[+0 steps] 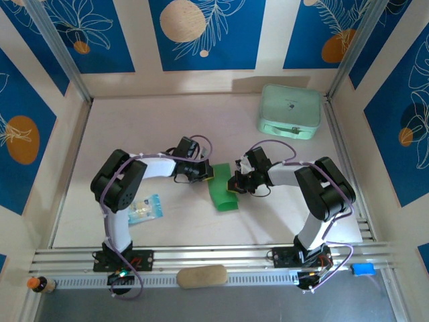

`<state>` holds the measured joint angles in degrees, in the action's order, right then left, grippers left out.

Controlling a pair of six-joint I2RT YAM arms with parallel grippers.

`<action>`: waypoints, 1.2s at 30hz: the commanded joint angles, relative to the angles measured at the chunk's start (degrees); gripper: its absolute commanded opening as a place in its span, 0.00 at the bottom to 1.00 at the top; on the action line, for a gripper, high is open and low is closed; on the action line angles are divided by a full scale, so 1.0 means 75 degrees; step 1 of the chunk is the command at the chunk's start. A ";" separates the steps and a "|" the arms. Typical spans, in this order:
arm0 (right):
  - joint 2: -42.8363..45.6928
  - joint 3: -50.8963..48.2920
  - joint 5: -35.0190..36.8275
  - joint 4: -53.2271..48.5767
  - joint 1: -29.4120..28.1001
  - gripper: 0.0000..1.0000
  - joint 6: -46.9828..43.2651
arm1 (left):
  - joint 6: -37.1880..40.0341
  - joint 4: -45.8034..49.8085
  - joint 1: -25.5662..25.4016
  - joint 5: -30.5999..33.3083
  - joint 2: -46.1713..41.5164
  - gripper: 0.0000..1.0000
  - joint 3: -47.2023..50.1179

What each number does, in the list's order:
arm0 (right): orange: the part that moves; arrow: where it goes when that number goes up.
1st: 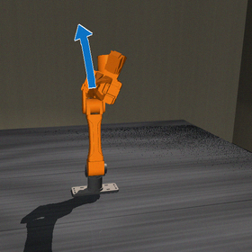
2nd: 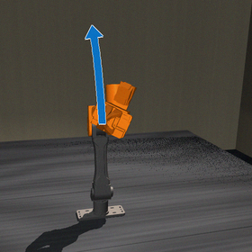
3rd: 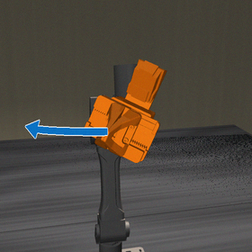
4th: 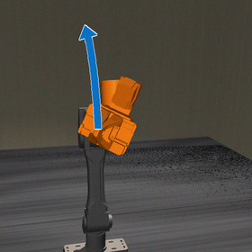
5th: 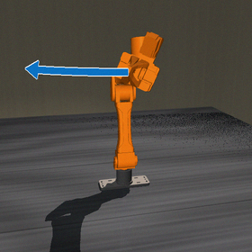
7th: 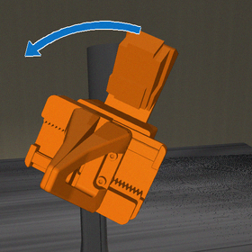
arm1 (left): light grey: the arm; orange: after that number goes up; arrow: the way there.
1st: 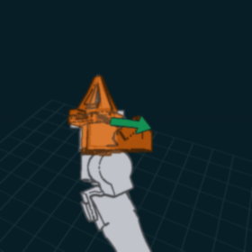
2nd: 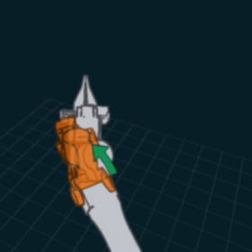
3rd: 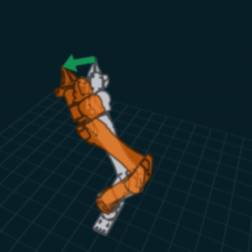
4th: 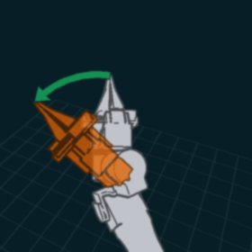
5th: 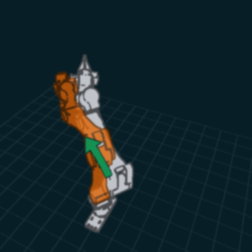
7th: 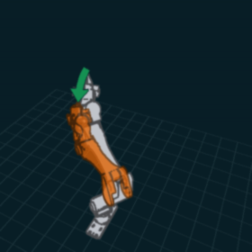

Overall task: Fold a paper plane with a square sheet of paper (pick it up from the middle)
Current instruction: First fold the square sheet of paper in half at the center of the table.

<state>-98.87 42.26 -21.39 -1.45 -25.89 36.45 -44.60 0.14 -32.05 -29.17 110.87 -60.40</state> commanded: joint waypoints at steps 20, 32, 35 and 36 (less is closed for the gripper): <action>-0.0352 -0.0318 0.0753 -0.0583 0.0030 0.00 0.0051 | 0.0130 0.0337 0.0611 0.0605 0.0653 0.04 -0.0183; -0.0376 -0.0326 0.0743 -0.0567 0.0030 0.00 0.0039 | 0.0084 0.0664 0.0899 0.0789 0.0700 0.04 -0.0718; -0.0388 -0.0332 0.0736 -0.0548 0.0030 0.00 0.0039 | -0.0021 0.0759 0.0942 0.0983 0.0700 0.04 -0.0770; -0.0388 -0.0328 0.0740 -0.0556 0.0030 0.00 0.0039 | -0.0052 0.0778 0.0946 0.1034 0.0698 0.04 -0.0797</action>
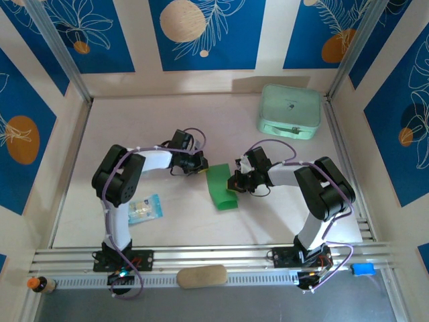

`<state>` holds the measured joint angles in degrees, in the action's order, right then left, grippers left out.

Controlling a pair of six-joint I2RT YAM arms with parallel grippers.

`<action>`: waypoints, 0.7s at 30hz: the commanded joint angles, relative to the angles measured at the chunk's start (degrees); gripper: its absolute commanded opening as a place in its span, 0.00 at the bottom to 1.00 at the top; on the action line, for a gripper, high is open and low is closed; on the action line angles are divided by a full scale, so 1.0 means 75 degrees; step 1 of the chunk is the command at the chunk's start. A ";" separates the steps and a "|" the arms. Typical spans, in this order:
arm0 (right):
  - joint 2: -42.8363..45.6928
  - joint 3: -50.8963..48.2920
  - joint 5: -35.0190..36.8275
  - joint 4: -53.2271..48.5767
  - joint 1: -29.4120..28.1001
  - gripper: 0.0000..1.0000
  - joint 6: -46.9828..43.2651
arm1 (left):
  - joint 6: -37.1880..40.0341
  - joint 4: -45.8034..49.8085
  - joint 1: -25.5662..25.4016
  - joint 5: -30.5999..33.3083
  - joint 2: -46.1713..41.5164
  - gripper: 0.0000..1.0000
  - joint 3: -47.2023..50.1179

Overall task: Fold a paper plane with a square sheet of paper (pick it up from the middle)
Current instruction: First fold the square sheet of paper in half at the center of the table.

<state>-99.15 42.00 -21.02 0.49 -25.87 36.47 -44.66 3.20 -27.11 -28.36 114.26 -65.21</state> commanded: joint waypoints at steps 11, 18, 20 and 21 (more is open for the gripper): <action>-0.0338 -0.0315 0.0681 -0.0807 0.0004 0.00 0.0059 | -0.0068 0.1056 0.0334 0.1348 0.0332 0.04 -0.0801; -0.0350 -0.0306 0.0681 -0.0769 -0.0019 0.00 0.0128 | -0.0079 0.1205 0.0311 0.1196 -0.0067 0.06 -0.0939; -0.0350 -0.0294 0.0692 -0.0769 -0.0020 0.00 0.0159 | -0.0103 0.1111 0.0284 0.1115 -0.0331 0.06 -0.0809; -0.0350 -0.0291 0.0691 -0.0769 -0.0031 0.00 0.0176 | -0.0132 0.1014 0.0268 0.1076 -0.0502 0.07 -0.0701</action>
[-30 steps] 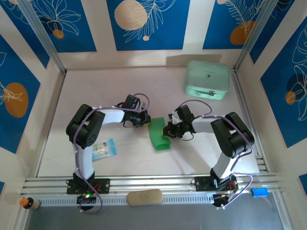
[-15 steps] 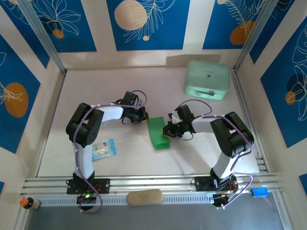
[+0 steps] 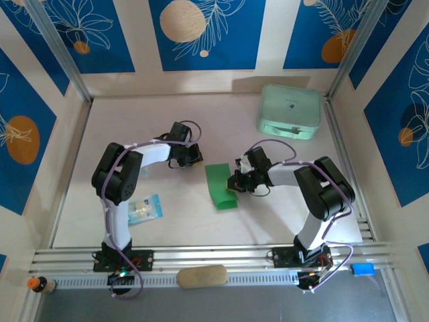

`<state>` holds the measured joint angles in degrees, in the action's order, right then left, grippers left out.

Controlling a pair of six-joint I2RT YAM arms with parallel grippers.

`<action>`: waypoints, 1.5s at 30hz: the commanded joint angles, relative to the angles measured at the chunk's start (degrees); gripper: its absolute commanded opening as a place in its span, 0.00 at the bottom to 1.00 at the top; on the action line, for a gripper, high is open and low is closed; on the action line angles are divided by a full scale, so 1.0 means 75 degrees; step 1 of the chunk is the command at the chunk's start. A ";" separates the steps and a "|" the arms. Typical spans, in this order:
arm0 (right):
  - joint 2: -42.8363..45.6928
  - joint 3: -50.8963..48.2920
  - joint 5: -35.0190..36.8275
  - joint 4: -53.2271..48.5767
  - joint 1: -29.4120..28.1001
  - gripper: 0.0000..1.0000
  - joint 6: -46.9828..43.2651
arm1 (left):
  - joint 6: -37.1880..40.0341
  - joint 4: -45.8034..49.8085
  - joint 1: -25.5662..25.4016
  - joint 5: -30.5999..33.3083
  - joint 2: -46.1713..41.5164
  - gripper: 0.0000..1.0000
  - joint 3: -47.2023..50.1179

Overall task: Fold a paper plane with a square sheet of paper (pick it up from the middle)
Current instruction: First fold the square sheet of paper in half at the center of the table.

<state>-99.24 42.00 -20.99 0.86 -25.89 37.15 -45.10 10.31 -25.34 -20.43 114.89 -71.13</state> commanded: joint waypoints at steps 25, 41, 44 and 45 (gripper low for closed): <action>-0.0411 -0.0260 0.0725 -0.0842 -0.0052 0.00 0.0121 | -0.0978 -0.2412 -0.1976 -0.1126 -0.1457 0.03 0.3151; -0.0409 -0.0283 0.0736 -0.0853 -0.0040 0.00 0.0121 | -0.0670 -0.1955 -0.2004 -0.0802 -0.2106 0.05 0.3340; -0.0455 -0.0256 0.0722 -0.0853 -0.0029 0.00 0.0099 | -0.0988 -0.2142 -0.2087 -0.0900 -0.2353 0.05 0.3260; -0.0476 -0.0233 0.0725 -0.0866 -0.0029 0.00 0.0088 | -0.1073 -0.2307 -0.2115 -0.0965 -0.2398 0.06 0.3280</action>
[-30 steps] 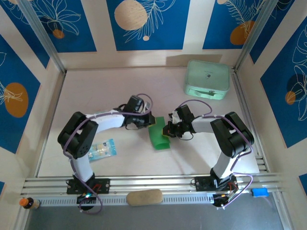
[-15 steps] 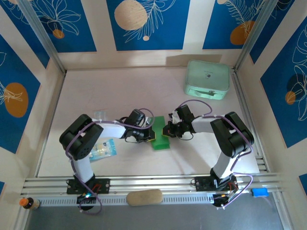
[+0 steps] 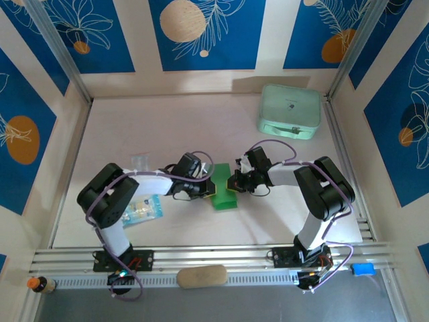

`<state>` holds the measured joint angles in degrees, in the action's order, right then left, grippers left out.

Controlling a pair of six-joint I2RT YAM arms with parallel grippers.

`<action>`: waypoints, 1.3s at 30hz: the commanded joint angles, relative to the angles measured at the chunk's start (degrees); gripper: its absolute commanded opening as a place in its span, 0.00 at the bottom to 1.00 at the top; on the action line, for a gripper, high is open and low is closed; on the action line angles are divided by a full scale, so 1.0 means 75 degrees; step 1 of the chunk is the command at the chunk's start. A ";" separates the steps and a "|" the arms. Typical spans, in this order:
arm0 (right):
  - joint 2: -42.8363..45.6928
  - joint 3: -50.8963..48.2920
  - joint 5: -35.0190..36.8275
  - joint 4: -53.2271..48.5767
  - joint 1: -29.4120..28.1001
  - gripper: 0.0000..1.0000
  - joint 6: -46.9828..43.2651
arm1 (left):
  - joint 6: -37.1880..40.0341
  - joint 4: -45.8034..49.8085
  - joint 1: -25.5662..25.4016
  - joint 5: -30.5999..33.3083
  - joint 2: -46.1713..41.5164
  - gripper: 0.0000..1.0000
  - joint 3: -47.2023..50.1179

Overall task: Fold a paper plane with a square sheet of paper (pick it up from the middle)
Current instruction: First fold the square sheet of paper in half at the center of the table.

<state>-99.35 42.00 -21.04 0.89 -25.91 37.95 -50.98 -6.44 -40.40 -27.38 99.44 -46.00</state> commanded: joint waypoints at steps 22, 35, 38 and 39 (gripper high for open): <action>-0.0510 -0.0333 0.0684 -0.0695 0.0021 0.00 0.0013 | -0.0148 -0.0712 -0.0283 0.0040 0.0250 0.06 0.1167; -0.0511 -0.0364 0.0690 -0.0668 0.0010 0.00 0.0037 | -0.0519 -0.0507 -0.0579 -0.0228 -0.0353 0.07 0.0223; -0.0523 -0.0364 0.0684 -0.0663 0.0010 0.00 0.0031 | -0.0593 -0.0639 -0.0655 -0.0241 -0.0163 0.07 0.0366; -0.0523 -0.0367 0.0684 -0.0661 0.0010 0.00 0.0037 | -0.0625 -0.0709 -0.0671 -0.0233 -0.0098 0.07 0.0458</action>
<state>-99.68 41.89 -21.91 1.48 -25.85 37.98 -54.50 -11.05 -44.75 -28.10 97.19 -43.51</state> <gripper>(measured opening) 0.042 0.067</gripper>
